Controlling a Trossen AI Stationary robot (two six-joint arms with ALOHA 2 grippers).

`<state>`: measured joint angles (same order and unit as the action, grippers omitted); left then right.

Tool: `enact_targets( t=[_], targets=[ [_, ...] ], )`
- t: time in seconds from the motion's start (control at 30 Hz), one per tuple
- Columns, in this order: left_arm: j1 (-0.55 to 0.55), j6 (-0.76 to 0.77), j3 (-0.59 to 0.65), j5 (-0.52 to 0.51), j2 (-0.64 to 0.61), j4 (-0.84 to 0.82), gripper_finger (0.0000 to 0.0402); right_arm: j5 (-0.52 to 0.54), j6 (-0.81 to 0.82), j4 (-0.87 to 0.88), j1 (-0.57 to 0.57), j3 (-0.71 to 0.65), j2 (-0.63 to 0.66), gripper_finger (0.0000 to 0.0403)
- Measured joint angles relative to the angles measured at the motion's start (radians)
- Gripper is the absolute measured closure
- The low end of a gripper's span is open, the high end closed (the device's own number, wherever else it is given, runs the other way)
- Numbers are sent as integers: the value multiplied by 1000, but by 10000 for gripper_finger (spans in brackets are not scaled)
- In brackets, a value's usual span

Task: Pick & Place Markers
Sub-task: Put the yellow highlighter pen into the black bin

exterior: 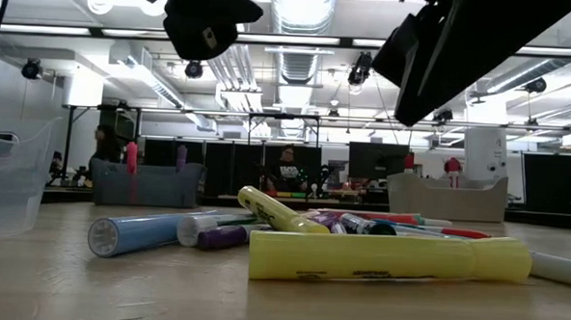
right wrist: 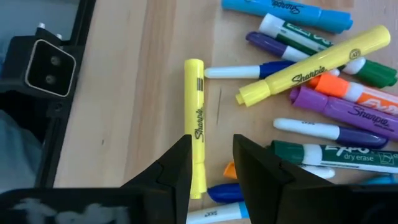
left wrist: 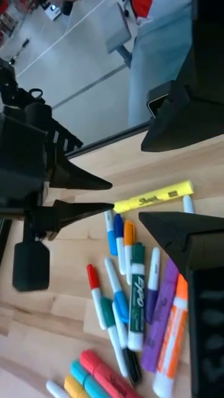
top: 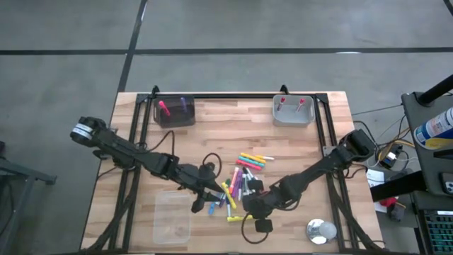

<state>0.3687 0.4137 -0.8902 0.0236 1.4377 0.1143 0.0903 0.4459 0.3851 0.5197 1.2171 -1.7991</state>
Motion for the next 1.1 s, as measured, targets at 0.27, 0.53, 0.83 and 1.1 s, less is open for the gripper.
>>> enact_targets(
  t=[0.27,0.53,0.83,1.1],
  targets=[
    [64,19,-97,-46,89,-5,244,26,19,-3,33,0,24,306],
    [114,43,-187,-93,152,-65,244,106,21,-9,85,0,83,320],
    [126,52,-375,-170,301,-360,244,255,10,-18,143,0,131,330],
    [124,40,-603,-200,477,-640,244,321,8,-33,177,0,130,326]
  ],
)
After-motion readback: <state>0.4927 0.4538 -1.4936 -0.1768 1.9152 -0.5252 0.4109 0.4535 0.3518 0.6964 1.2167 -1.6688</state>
